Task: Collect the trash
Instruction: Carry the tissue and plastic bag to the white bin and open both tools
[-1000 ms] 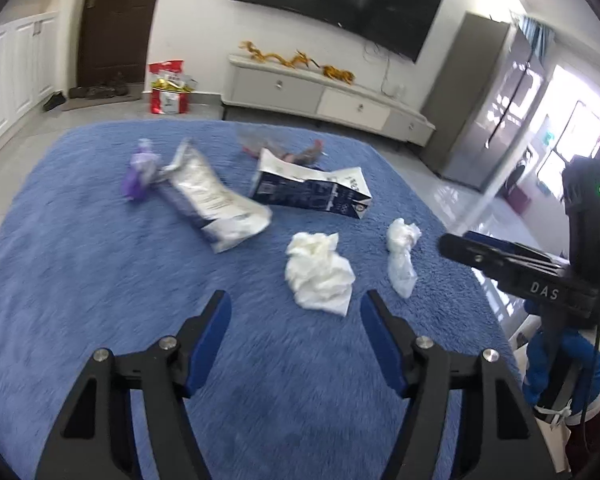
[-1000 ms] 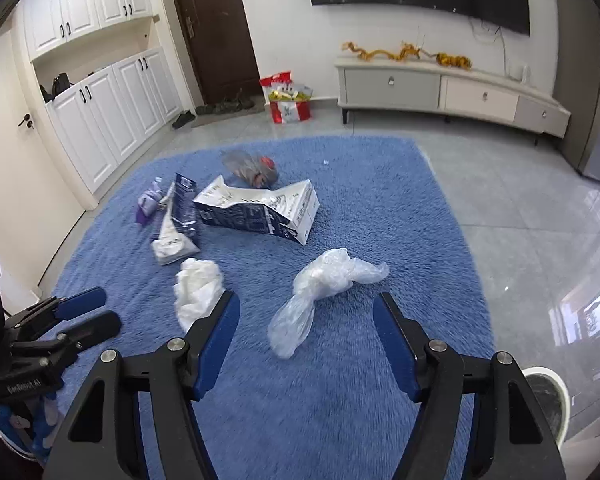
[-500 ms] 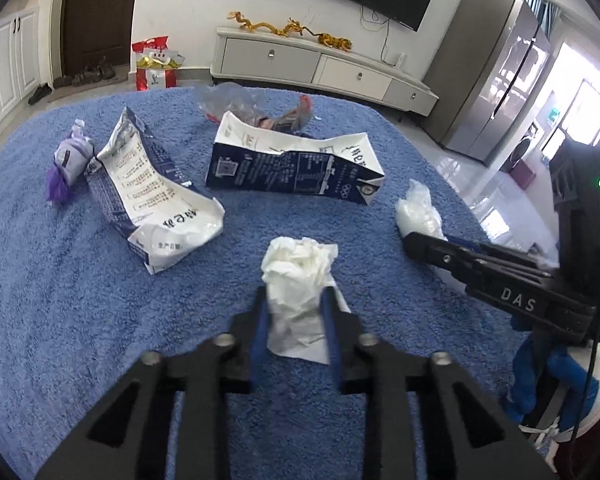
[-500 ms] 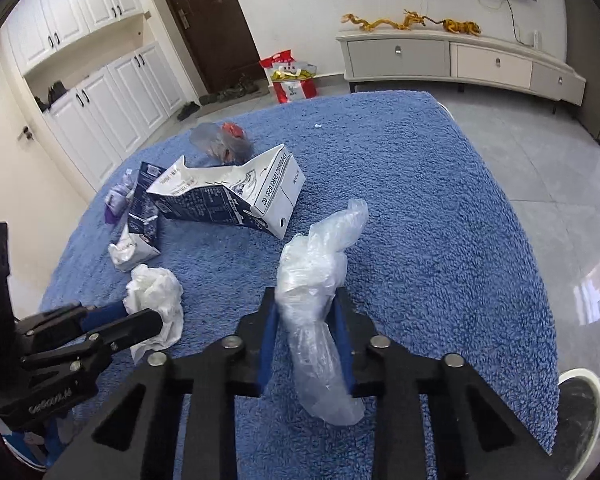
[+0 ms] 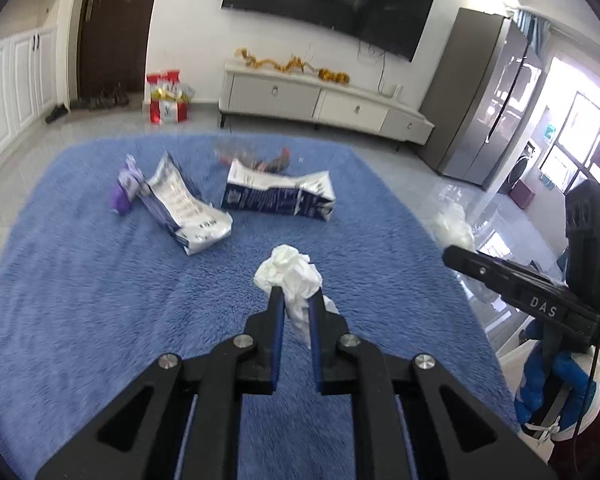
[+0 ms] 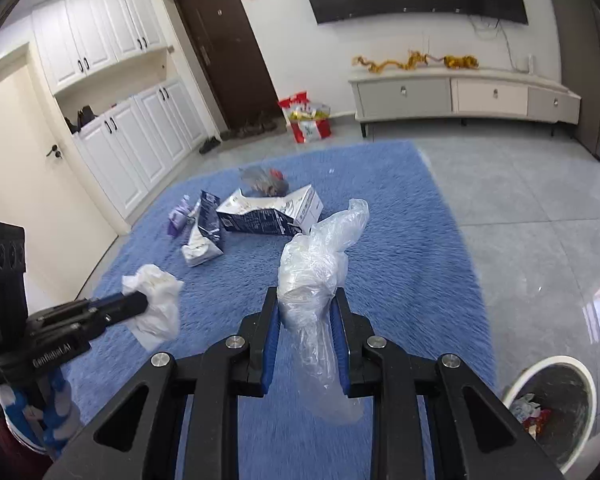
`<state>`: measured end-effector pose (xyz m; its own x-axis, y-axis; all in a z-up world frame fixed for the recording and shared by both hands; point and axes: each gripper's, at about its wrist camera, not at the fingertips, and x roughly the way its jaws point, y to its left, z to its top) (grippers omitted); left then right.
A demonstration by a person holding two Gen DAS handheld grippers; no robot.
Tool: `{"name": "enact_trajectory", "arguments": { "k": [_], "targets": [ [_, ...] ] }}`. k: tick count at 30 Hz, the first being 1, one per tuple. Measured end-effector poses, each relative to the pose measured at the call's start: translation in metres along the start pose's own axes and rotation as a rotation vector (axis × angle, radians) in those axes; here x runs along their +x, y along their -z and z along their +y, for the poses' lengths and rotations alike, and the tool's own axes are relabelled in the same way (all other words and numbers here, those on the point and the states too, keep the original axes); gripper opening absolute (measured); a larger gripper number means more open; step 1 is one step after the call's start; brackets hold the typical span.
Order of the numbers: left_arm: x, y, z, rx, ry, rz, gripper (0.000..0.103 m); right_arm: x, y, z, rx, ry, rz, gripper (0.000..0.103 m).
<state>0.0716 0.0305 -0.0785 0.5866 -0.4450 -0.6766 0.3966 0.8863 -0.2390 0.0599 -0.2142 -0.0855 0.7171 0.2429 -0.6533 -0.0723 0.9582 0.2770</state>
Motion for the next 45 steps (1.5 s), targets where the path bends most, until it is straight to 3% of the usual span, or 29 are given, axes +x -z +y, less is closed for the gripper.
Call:
{"name": "enact_trajectory", "arguments": {
  "k": [4,12,20,24,31,37,42,45],
  "targets": [
    [-0.034,0.006,-0.012,0.014,-0.017,-0.053,0.007,-0.035,0.008,-0.005,-0.002,0.005,-0.048,0.024],
    [-0.063,0.006,-0.051,0.078,-0.008,-0.086,0.007,-0.096,0.028,-0.032,0.013,0.064,-0.144,0.024],
    [-0.052,-0.004,-0.135,0.232,0.115,-0.049,0.006,-0.137,0.07,-0.103,0.104,0.197,-0.174,0.024],
    [-0.026,-0.007,-0.199,0.334,0.201,0.012,0.006,-0.145,0.1,-0.152,0.173,0.294,-0.146,0.024],
    [0.041,0.011,-0.304,0.507,0.298,0.15,0.006,-0.138,0.144,-0.228,0.33,0.346,-0.079,0.025],
    [0.115,0.032,-0.375,0.613,0.306,0.263,0.006,-0.119,0.163,-0.276,0.414,0.357,-0.024,0.026],
    [0.171,0.043,-0.404,0.623,0.288,0.329,0.008,-0.108,0.169,-0.304,0.455,0.381,0.008,0.029],
    [0.193,0.044,-0.416,0.606,0.292,0.356,0.008,-0.104,0.169,-0.31,0.472,0.402,0.018,0.041]
  ]
}}
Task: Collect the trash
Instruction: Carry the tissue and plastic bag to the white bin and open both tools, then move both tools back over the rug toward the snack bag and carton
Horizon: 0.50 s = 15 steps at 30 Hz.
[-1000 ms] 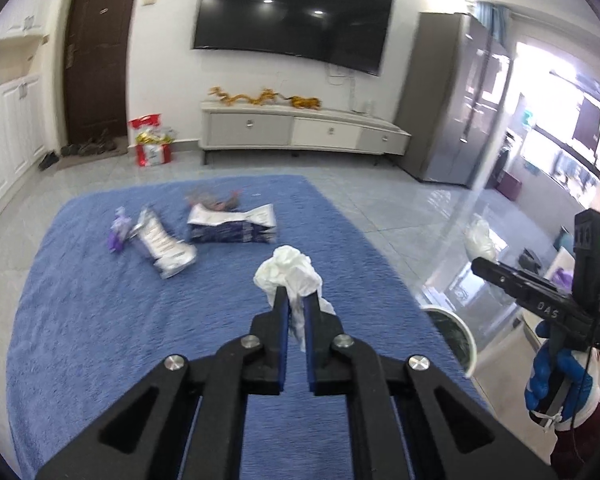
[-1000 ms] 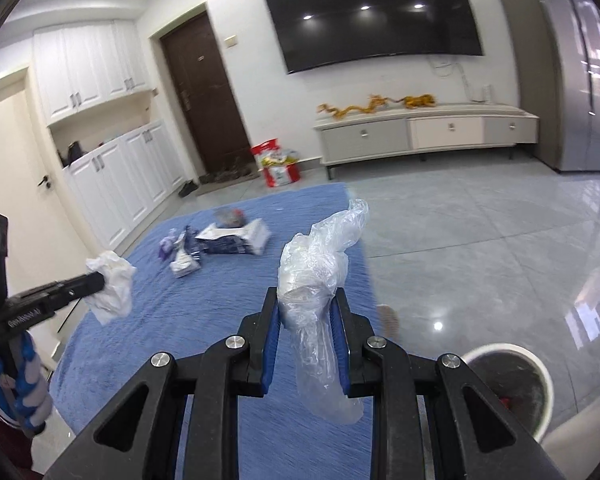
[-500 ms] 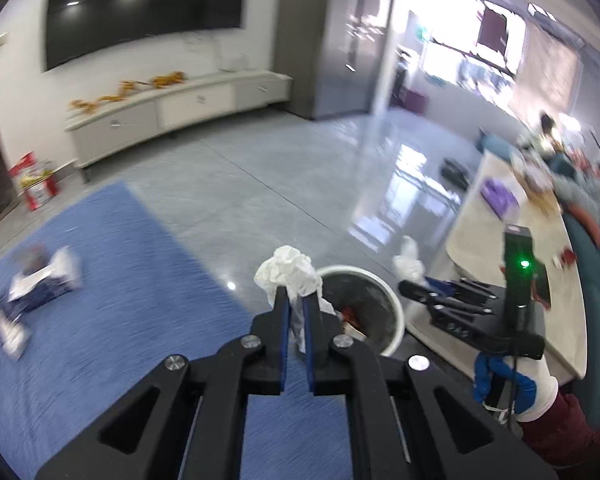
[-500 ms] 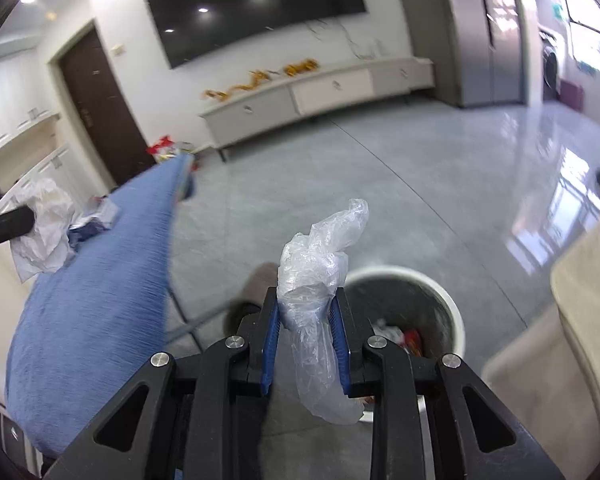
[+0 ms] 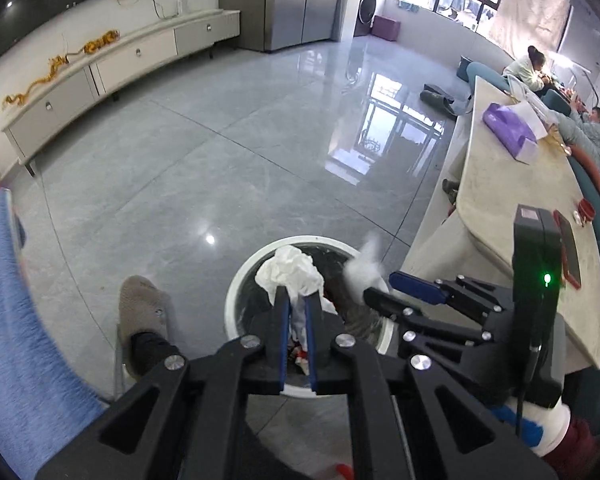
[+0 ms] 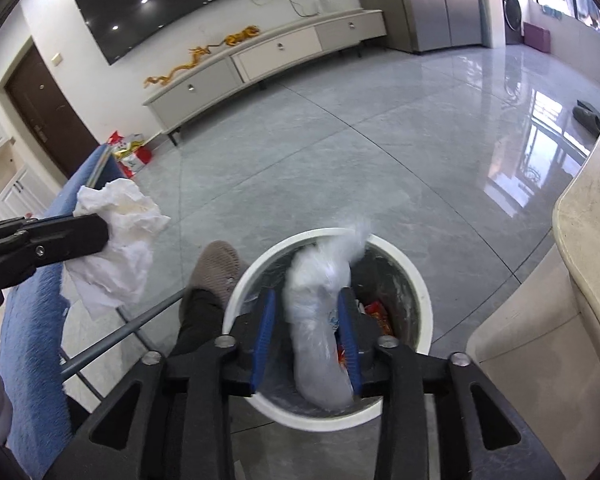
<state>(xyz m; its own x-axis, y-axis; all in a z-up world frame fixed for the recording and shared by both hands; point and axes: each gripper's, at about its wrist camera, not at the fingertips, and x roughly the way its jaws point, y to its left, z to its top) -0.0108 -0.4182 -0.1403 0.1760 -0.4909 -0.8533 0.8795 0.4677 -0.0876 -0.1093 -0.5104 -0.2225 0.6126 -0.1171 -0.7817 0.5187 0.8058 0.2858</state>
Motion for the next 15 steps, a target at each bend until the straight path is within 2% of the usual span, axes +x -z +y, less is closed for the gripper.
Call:
{"name": "enact_trajectory", "arguments": {
  "k": [2,3,5,7,12,15],
  "targets": [
    [0.007,-0.003,0.0,0.007,-0.004,0.006,0.014,0.003,-0.003,-0.002,-0.003,0.01,0.0,0.051],
    [0.009,-0.004,-0.001,0.007,0.0,0.009,0.018,0.003,-0.003,-0.001,-0.005,0.017,0.0,0.052],
    [0.01,-0.004,0.001,-0.006,0.005,0.006,0.039,0.004,-0.005,-0.001,-0.006,0.023,0.001,0.052],
    [0.006,-0.001,0.003,-0.016,0.016,-0.008,0.045,0.001,-0.005,-0.001,-0.005,0.027,-0.003,0.053],
    [-0.009,0.006,0.011,-0.033,0.02,-0.023,0.046,-0.008,-0.004,0.002,0.005,0.047,-0.009,0.053],
    [-0.027,0.013,0.02,-0.059,0.023,-0.061,0.046,-0.018,-0.005,0.005,0.002,0.06,-0.02,0.053]
  ]
}}
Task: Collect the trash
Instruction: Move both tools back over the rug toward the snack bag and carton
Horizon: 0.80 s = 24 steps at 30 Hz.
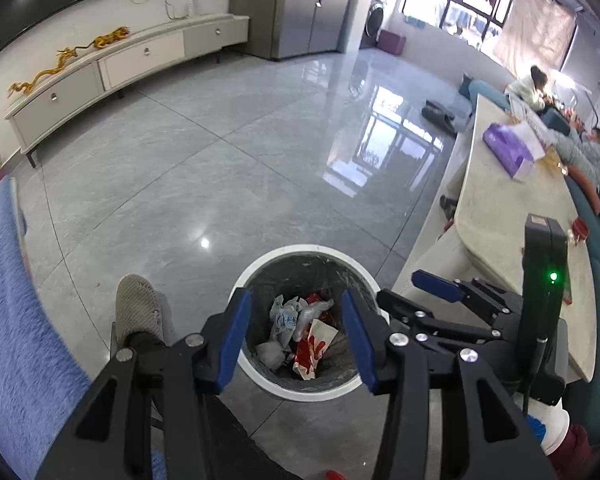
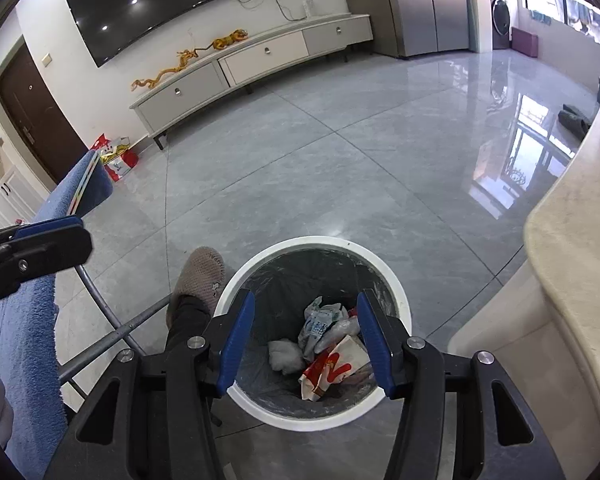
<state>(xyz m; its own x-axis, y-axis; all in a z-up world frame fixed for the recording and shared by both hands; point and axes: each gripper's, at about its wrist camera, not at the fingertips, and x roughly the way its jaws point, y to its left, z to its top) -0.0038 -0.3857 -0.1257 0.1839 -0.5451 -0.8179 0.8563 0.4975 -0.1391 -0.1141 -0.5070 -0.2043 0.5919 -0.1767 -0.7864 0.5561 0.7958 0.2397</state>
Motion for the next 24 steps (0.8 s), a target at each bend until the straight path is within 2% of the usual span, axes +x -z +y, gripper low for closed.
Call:
{"name": "enact_trajectory", "arguments": {
  "k": [4,7,11,19,24],
  "targets": [
    [-0.028,0.008,0.004,0.006,-0.005,-0.054,0.046,-0.018,-0.002,0.009,-0.012,0.004,-0.026,0.053],
    [-0.054,0.017,0.006,0.037,-0.048,-0.091,0.046,-0.033,-0.007,0.02,-0.031,0.0,-0.053,0.053],
    [-0.085,0.032,0.018,0.023,-0.076,-0.115,0.046,-0.055,-0.012,0.045,-0.081,-0.017,-0.095,0.053],
    [-0.16,0.072,0.046,-0.021,-0.215,-0.232,0.049,-0.099,-0.019,0.104,-0.201,-0.067,-0.174,0.054],
    [-0.197,0.098,0.068,-0.07,-0.304,-0.281,0.051,-0.115,-0.017,0.139,-0.277,-0.082,-0.189,0.054]
  ]
}}
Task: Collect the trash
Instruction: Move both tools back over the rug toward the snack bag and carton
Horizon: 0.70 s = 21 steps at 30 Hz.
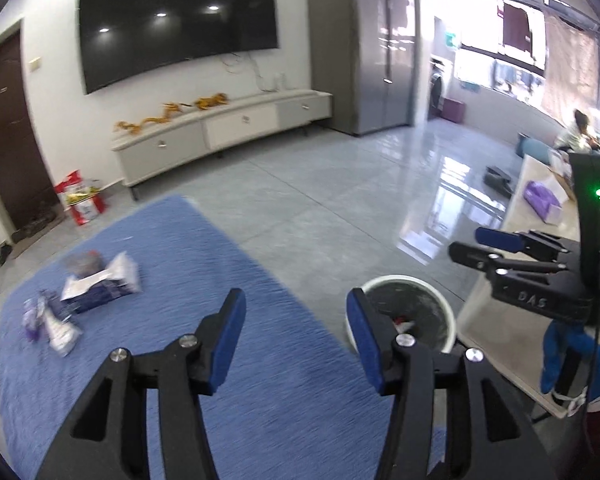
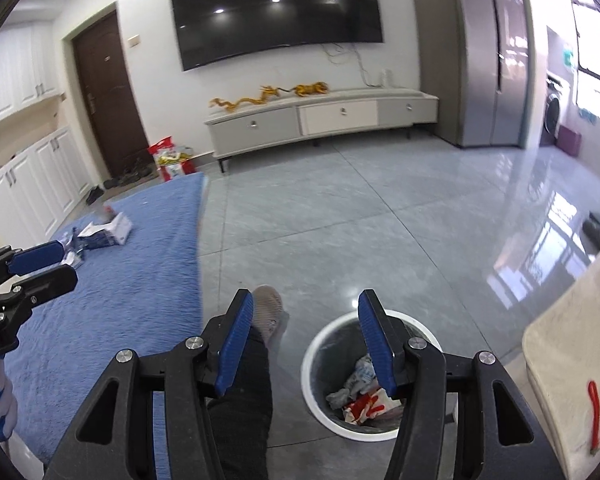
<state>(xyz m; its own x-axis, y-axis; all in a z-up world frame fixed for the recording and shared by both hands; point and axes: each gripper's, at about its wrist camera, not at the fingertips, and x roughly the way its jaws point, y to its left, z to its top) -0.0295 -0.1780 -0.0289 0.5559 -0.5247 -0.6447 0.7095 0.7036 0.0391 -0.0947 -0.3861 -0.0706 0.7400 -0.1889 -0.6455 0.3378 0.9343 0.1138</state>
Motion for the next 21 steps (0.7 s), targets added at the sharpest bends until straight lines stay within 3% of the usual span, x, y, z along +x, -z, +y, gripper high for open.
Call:
{"name": "enact_trajectory", "arguments": {
  "k": [5,11,21],
  "targets": [
    [-0.025,0.022,0.035,-0.047,-0.081,-0.028,0.053,-0.004,-0.003,0.04,-0.073,-0.028,0.005,0.054],
    [-0.038,0.061,0.081,-0.133,-0.151,0.006,0.057,0.001,-0.004,0.087,-0.154,-0.092,0.029,0.054],
    [-0.057,0.131,0.173,-0.382,-0.262,0.071,0.057,0.015,-0.005,0.153,-0.272,-0.196,0.058,0.054]
  ]
}}
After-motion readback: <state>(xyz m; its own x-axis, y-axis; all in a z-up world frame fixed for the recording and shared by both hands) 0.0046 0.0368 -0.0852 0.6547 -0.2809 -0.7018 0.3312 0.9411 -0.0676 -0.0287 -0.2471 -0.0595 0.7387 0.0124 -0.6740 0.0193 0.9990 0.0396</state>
